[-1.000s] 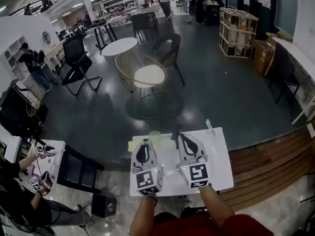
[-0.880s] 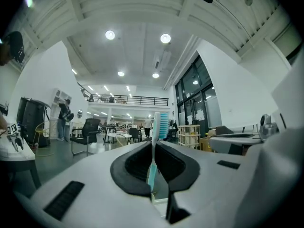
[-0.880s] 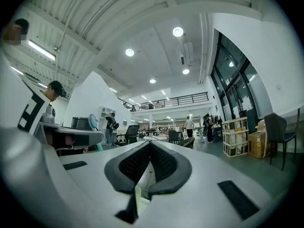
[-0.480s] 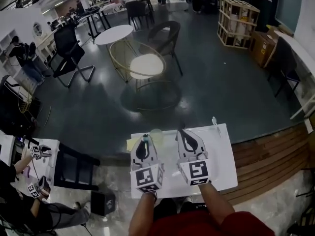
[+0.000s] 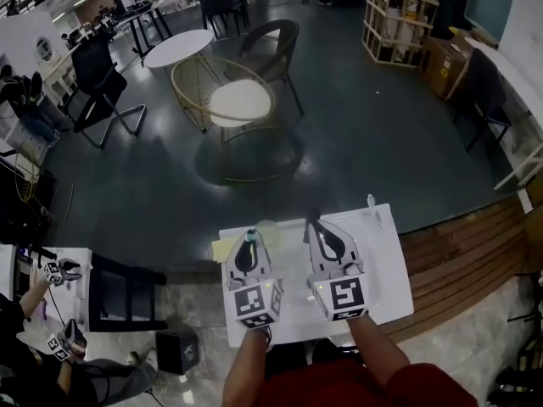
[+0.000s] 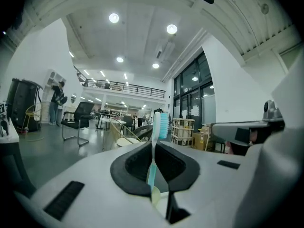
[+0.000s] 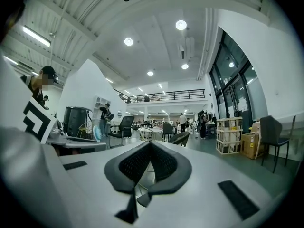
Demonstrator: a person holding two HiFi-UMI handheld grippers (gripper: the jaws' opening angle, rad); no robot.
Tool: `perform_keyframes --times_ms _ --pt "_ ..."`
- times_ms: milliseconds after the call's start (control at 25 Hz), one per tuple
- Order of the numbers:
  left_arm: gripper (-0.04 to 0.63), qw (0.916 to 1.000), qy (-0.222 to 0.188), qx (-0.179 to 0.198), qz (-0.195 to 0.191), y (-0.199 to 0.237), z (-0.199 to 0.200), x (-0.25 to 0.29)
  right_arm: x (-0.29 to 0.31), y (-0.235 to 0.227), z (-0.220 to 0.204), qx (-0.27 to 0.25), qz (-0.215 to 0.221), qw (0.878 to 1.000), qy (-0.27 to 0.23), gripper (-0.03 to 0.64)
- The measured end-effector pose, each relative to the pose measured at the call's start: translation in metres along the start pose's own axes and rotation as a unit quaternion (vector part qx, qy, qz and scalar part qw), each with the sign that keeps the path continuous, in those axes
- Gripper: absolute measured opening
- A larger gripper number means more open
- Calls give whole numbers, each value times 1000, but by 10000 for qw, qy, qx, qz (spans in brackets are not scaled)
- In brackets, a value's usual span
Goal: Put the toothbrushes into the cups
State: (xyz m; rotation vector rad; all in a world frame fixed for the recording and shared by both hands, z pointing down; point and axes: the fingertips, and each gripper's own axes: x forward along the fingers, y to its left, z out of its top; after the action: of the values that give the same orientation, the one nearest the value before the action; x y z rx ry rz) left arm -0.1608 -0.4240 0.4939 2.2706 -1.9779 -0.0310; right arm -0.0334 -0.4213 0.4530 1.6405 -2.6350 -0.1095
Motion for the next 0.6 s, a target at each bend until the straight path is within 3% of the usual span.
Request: perform_keyframes --times_ms 600 --pt "44 9982 524 -290 69 20 -83 33 12 -7 -29 -27 -328 9991 268 29"
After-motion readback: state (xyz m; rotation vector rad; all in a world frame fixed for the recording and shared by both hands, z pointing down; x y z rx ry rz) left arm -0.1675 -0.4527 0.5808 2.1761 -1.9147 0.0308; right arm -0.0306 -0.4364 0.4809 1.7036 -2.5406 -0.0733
